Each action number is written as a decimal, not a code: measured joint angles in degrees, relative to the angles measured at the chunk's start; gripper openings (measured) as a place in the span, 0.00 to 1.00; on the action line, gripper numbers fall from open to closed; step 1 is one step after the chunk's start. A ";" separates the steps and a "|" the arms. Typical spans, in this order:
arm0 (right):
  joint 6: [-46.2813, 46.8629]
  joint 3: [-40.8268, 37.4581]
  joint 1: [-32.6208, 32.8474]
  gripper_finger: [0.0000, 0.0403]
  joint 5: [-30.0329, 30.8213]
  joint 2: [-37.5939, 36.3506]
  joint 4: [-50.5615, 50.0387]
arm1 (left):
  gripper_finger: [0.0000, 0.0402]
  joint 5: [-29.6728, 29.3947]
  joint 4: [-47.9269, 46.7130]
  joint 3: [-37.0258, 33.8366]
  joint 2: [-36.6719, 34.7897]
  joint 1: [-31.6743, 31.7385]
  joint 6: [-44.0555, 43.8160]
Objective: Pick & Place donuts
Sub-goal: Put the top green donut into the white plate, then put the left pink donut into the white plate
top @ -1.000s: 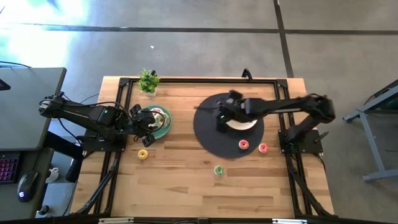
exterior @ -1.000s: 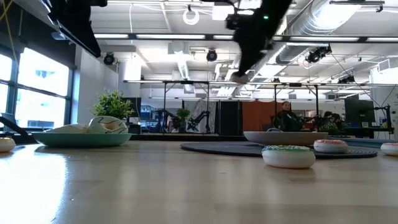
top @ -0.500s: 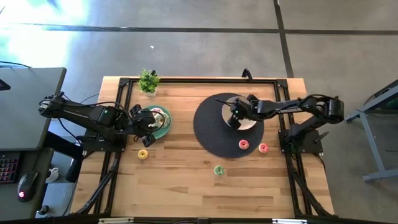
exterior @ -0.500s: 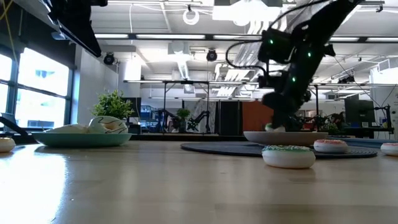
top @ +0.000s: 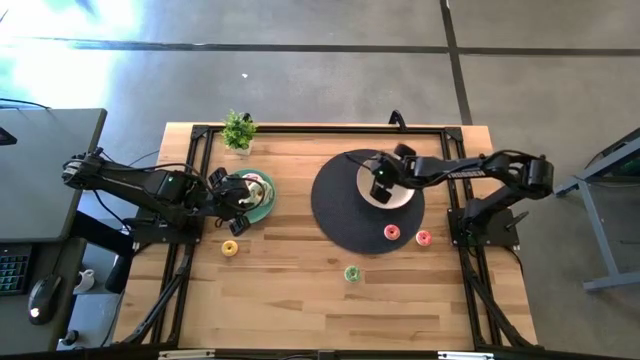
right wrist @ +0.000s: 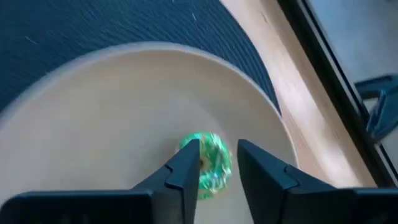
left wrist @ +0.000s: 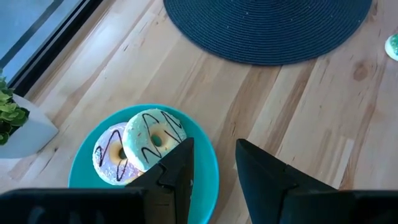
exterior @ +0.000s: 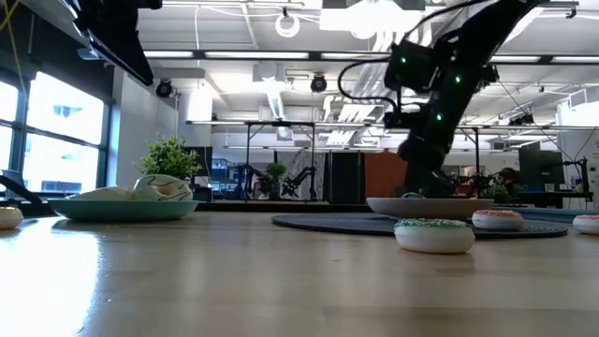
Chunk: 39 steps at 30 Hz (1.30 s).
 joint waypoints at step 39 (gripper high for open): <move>33.42 -1.91 26.81 0.32 -21.49 -1.73 -19.22 | 0.29 0.09 1.30 0.02 0.02 0.02 -1.07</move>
